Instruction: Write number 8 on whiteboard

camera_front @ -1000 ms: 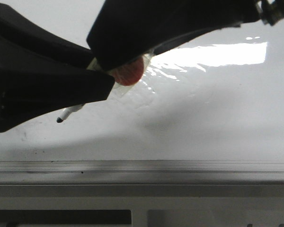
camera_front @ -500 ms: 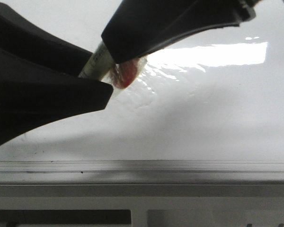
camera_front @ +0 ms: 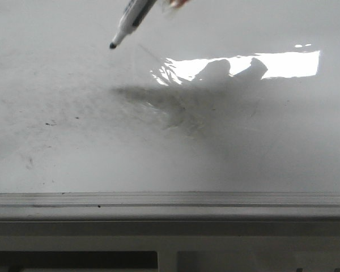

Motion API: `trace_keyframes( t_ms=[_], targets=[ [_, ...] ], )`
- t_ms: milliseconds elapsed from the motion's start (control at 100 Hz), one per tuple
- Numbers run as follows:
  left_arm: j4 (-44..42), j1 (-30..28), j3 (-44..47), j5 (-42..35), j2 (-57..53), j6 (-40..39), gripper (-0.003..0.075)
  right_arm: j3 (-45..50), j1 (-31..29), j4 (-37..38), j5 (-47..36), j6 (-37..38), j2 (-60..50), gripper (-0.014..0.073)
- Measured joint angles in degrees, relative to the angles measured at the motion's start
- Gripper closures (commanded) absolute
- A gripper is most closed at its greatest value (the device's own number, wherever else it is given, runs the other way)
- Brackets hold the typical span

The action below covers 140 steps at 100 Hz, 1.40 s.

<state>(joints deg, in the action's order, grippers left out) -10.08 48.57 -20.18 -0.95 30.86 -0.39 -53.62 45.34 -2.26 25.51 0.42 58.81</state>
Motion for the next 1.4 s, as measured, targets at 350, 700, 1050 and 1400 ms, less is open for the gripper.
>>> trace_keyframes(
  t_ms=[350, 700, 1050, 1400],
  targets=[
    [0.7, -1.1, 0.3, 1.0, -1.1, 0.0, 0.0417, -5.6, -8.3, -0.2, 6.0, 0.1, 4.1, 0.0656],
    [1.0, -1.1, 0.3, 1.0, -1.1, -0.1, 0.0417, -6.3, -7.9, -0.9, 14.9, 2.6, 5.0, 0.0654],
    [1.1, -1.1, 0.3, 1.0, -1.1, -0.1, 0.0417, -4.6, -4.2, -1.2, 14.2, 3.7, 7.4, 0.0654],
    [1.1, -1.1, 0.4, 0.4, -1.1, -0.1, 0.0416, -7.8, -6.4, 8.5, 9.1, 10.4, 5.1, 0.0654]
  ],
)
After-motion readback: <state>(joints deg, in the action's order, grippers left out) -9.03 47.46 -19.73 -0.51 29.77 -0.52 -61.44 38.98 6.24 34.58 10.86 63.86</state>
